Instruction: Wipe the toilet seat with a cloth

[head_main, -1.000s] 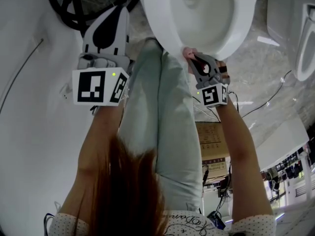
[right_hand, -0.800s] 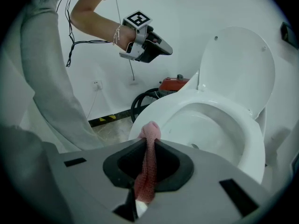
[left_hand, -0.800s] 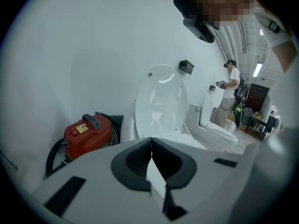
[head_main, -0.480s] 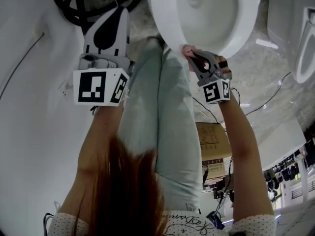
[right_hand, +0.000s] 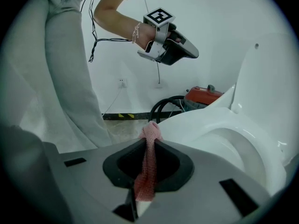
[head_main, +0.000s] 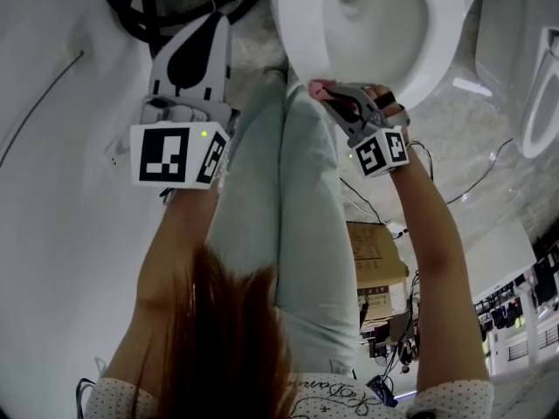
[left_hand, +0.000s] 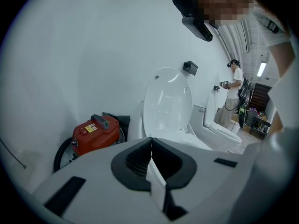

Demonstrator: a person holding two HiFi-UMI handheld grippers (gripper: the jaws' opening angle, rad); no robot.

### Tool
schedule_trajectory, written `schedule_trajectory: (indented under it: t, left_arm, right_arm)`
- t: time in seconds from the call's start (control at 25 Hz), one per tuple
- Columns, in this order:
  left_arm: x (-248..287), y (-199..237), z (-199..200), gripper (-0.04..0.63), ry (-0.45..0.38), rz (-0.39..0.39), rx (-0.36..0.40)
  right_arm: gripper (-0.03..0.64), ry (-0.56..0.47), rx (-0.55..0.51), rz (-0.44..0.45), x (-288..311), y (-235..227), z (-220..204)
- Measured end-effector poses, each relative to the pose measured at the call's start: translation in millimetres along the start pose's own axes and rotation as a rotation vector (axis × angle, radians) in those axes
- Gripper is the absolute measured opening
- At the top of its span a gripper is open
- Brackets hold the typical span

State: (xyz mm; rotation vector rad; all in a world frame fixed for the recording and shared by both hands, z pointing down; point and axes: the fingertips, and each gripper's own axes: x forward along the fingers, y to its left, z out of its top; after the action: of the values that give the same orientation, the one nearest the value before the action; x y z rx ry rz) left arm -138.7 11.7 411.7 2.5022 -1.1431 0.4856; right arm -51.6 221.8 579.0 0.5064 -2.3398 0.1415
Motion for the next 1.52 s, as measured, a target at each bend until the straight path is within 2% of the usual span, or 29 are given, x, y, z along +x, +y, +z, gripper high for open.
schedule_trajectory:
  t: [0.48,0.96,1.52]
  left_arm:
    - [-6.9,8.2,-4.2,0.003,-0.002,0.052,-0.025]
    - [-5.6,20.4,-1.9,0.004,-0.007,0.104,-0.042]
    - [0.0,22.7,2.2,0.003,0.007,0.150,-0.054]
  right_arm:
    - [0.048,-0.030,-0.124,0.114,12.0,-8.2,10.4]
    - [0.048,-0.057,-0.205,0.175,24.7,-31.4,23.5]
    - [0.048,-0.092,-0.236,0.205,32.1,-57.4,34.6]
